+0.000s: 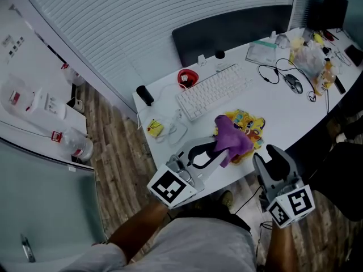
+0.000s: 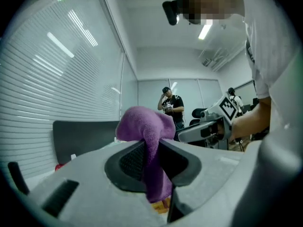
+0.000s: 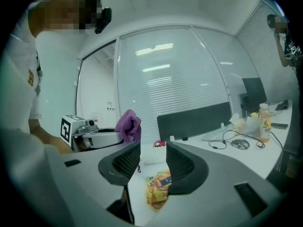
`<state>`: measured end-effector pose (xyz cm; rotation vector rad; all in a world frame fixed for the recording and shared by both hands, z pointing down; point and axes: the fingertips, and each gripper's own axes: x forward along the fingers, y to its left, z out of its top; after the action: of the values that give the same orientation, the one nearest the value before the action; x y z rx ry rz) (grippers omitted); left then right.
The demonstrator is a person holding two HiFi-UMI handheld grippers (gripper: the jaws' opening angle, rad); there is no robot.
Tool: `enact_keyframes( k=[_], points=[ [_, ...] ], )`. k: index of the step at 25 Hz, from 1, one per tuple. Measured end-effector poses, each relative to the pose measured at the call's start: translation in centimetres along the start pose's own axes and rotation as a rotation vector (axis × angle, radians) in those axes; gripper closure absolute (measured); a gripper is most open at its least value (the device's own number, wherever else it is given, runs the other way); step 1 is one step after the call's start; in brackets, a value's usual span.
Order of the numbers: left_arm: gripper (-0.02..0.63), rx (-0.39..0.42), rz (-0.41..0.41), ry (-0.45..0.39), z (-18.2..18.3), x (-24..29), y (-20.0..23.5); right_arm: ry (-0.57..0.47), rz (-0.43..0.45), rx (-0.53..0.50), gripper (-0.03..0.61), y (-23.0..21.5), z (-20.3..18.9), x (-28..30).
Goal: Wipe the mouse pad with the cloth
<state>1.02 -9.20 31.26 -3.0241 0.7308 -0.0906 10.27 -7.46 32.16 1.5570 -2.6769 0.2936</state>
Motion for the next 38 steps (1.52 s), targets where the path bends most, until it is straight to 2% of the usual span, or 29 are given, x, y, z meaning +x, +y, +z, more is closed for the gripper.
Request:
enact_keyframes(
  k=[7,16,23,38],
  points=[
    [0.532,0.037,0.051,-0.153,4.3,-1.6,0.6,-0.118,0.019,-0.063,0.502,2.8,3.8,-0.8],
    [0.532,0.078,0.043,-0.232,6.6,-2.7,-0.1,-0.227,0.013,-0.127,0.551,5.4,6.2,-2.4],
    [0.532,0.09,0.049,-0.248,6.9,-3.4,-0.2,-0.257,0.002,-0.135,0.566,6.2,6.7,-2.8],
    [0.532,0.088,0.052,-0.255,6.9,-3.8,0.7,-0.233,-0.015,-0.148,0.568,6.4,6.0,-2.4]
  ],
)
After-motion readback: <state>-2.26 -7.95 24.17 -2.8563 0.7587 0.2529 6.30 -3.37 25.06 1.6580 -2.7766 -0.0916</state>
